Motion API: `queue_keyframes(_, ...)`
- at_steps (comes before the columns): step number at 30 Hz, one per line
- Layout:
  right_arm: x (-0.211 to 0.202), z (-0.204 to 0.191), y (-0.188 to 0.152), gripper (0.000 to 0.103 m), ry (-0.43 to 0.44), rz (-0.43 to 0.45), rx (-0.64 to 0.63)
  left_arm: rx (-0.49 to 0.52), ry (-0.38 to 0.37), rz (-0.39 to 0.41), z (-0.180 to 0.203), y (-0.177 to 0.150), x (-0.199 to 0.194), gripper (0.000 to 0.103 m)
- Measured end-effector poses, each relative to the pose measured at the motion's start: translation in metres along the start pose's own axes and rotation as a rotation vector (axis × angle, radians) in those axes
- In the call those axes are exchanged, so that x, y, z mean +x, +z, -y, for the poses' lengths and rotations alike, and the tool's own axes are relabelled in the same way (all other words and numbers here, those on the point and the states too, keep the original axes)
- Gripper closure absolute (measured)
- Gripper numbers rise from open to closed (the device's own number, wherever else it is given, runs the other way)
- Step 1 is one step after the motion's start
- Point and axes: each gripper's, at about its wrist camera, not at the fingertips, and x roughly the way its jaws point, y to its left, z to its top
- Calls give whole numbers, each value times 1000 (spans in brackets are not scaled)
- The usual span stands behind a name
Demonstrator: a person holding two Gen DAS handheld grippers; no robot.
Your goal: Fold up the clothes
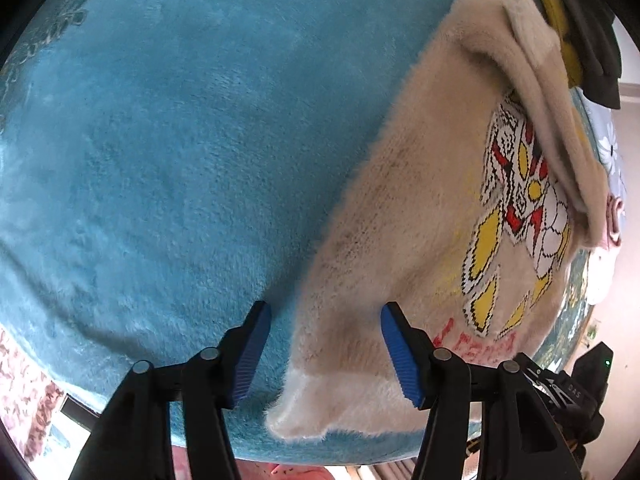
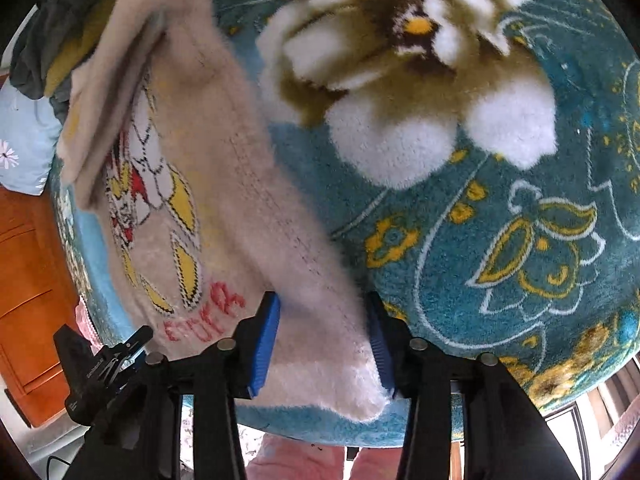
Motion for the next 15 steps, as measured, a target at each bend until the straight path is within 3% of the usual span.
queue_keyframes(2,-3,1,-1,74,23,6,14,-13,6,-2,1,-5,-4,84)
queue_keyframes(4,-9,0,-3,90,45,10,24,-26,2,7,2,-11,-12,90)
queue_keyframes(7,-24,-9,-7,93,77,21,-4,-38,-14,28,9,-19,-33,92)
queue_keyframes(15,-89,-46,-20,94,166,113,-112,43,-54,110,38,-30,-113,92)
